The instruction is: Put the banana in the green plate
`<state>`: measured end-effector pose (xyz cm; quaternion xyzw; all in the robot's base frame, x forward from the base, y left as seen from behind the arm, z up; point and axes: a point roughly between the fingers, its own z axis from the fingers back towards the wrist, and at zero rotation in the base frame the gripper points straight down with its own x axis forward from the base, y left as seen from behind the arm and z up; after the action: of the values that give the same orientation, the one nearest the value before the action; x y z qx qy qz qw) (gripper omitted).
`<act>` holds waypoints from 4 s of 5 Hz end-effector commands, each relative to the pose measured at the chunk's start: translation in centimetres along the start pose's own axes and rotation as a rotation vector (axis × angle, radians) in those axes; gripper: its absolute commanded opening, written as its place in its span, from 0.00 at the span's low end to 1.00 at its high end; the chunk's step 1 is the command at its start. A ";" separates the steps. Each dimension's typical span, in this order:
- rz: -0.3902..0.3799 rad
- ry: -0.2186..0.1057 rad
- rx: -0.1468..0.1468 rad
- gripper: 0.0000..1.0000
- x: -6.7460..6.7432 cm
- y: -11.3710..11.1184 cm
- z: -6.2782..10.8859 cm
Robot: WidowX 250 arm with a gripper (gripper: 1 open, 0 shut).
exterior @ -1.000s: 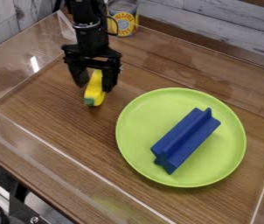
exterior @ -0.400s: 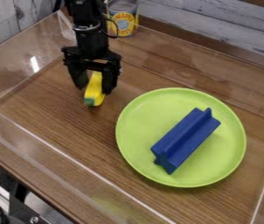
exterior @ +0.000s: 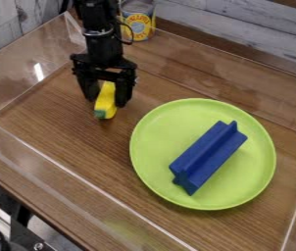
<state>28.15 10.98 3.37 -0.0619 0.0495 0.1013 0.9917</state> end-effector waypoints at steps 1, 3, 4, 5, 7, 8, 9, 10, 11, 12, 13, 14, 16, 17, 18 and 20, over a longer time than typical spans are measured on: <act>-0.019 -0.034 0.004 1.00 0.4 -0.5 1.4; -0.027 -0.029 -0.003 1.00 0.1 -0.7 2.0; -0.032 -0.029 -0.009 1.00 0.0 -0.9 2.4; -0.037 -0.030 -0.014 1.00 -0.2 -1.1 2.9; -0.046 -0.027 -0.023 1.00 -0.4 -1.3 3.5; -0.044 -0.023 -0.024 1.00 -0.5 -1.1 3.2; -0.037 -0.026 -0.031 1.00 -0.3 -1.0 2.6; -0.029 -0.030 -0.038 1.00 -0.1 -0.9 1.9; -0.021 -0.032 -0.044 1.00 0.0 -0.8 1.1; -0.014 -0.036 -0.050 1.00 0.1 -0.6 0.4; -0.008 -0.040 -0.059 0.00 0.3 -0.7 -0.1; -0.022 -0.051 -0.059 0.00 0.3 -1.6 0.7; -0.066 -0.088 -0.064 0.00 -0.1 -4.0 2.6; -0.077 -0.112 -0.068 0.00 -0.6 -5.4 3.8; -0.092 -0.129 -0.064 0.00 -1.1 -6.3 4.0; -0.109 -0.141 -0.044 0.00 -1.5 -7.5 3.4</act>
<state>27.98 3.77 5.59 -0.0864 0.0116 0.0538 0.9947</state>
